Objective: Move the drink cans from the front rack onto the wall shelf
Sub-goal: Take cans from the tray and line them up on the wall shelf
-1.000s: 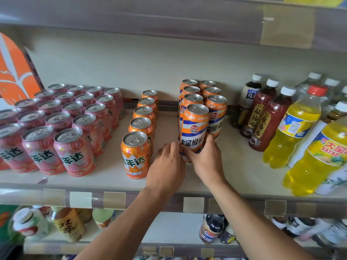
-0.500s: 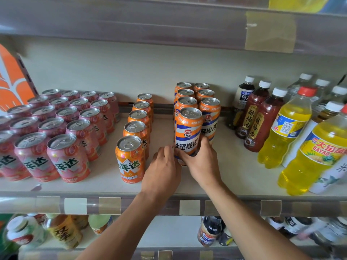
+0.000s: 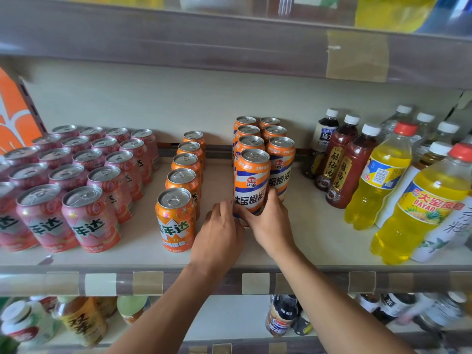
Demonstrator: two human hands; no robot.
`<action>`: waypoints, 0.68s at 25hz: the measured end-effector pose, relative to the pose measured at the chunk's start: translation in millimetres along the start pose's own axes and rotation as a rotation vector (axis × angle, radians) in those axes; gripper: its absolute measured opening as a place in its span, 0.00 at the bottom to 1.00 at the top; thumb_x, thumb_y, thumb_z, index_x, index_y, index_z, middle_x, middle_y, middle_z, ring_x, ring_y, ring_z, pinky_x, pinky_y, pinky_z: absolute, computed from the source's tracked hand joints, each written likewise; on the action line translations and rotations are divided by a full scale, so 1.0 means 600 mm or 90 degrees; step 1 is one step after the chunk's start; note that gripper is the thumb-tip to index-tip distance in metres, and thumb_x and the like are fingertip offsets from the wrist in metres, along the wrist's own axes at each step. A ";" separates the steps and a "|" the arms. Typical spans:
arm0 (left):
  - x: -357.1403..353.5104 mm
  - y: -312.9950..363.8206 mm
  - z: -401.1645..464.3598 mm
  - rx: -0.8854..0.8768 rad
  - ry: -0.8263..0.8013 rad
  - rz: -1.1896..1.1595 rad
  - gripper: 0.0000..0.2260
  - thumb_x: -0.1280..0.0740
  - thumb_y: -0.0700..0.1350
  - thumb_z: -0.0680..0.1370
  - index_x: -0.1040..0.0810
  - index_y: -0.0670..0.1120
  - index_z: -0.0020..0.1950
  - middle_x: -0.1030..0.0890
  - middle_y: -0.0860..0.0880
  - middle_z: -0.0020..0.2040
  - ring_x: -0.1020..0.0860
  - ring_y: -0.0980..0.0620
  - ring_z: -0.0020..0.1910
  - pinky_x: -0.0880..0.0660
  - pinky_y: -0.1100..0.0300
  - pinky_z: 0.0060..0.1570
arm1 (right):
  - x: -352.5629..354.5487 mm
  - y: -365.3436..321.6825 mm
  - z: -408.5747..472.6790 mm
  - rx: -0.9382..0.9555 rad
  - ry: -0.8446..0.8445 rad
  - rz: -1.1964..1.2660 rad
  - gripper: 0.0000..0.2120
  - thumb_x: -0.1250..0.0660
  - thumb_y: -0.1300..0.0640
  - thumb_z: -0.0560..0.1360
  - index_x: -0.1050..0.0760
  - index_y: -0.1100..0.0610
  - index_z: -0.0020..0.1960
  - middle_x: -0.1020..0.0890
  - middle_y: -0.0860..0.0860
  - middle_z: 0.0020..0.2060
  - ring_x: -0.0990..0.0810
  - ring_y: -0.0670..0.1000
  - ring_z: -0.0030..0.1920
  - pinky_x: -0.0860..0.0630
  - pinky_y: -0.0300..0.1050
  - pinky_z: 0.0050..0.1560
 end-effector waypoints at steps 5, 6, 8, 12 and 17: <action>0.013 0.007 -0.004 -0.005 -0.007 -0.014 0.09 0.41 0.44 0.80 0.34 0.48 0.60 0.24 0.47 0.58 0.22 0.48 0.51 0.21 0.51 0.46 | 0.015 -0.008 -0.006 -0.002 -0.024 -0.011 0.31 0.22 0.44 0.67 0.29 0.52 0.63 0.19 0.46 0.57 0.20 0.45 0.54 0.24 0.37 0.51; 0.018 0.011 -0.007 -0.017 -0.005 -0.019 0.10 0.40 0.44 0.80 0.34 0.48 0.61 0.24 0.46 0.58 0.22 0.47 0.52 0.22 0.51 0.46 | 0.022 -0.012 -0.011 0.002 -0.022 -0.008 0.31 0.22 0.44 0.67 0.30 0.51 0.65 0.20 0.44 0.57 0.21 0.43 0.55 0.26 0.33 0.50; 0.028 0.021 -0.013 -0.042 0.001 -0.016 0.12 0.39 0.43 0.79 0.33 0.46 0.63 0.25 0.45 0.58 0.22 0.44 0.52 0.24 0.53 0.45 | 0.037 -0.016 -0.022 0.008 -0.019 -0.008 0.35 0.22 0.44 0.67 0.31 0.52 0.69 0.21 0.42 0.59 0.23 0.40 0.57 0.28 0.29 0.54; 0.053 0.035 -0.038 -0.111 0.004 0.000 0.16 0.36 0.42 0.77 0.31 0.42 0.64 0.24 0.42 0.54 0.23 0.40 0.51 0.25 0.49 0.44 | 0.075 -0.019 -0.070 0.032 0.044 -0.086 0.33 0.27 0.44 0.72 0.33 0.55 0.72 0.21 0.47 0.62 0.23 0.44 0.61 0.28 0.39 0.60; 0.048 0.051 -0.117 -0.238 -0.042 -0.119 0.13 0.39 0.44 0.78 0.27 0.42 0.61 0.23 0.45 0.52 0.22 0.44 0.49 0.27 0.54 0.45 | 0.121 0.010 -0.189 0.059 0.133 -0.129 0.21 0.36 0.49 0.78 0.29 0.58 0.67 0.20 0.50 0.59 0.22 0.46 0.59 0.25 0.47 0.61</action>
Point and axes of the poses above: each hand's wrist, its own z-axis towards the middle knuckle, its own x-axis out of the back of the hand, y = z × x, the point moved 7 cm from there along z, towards the middle knuckle
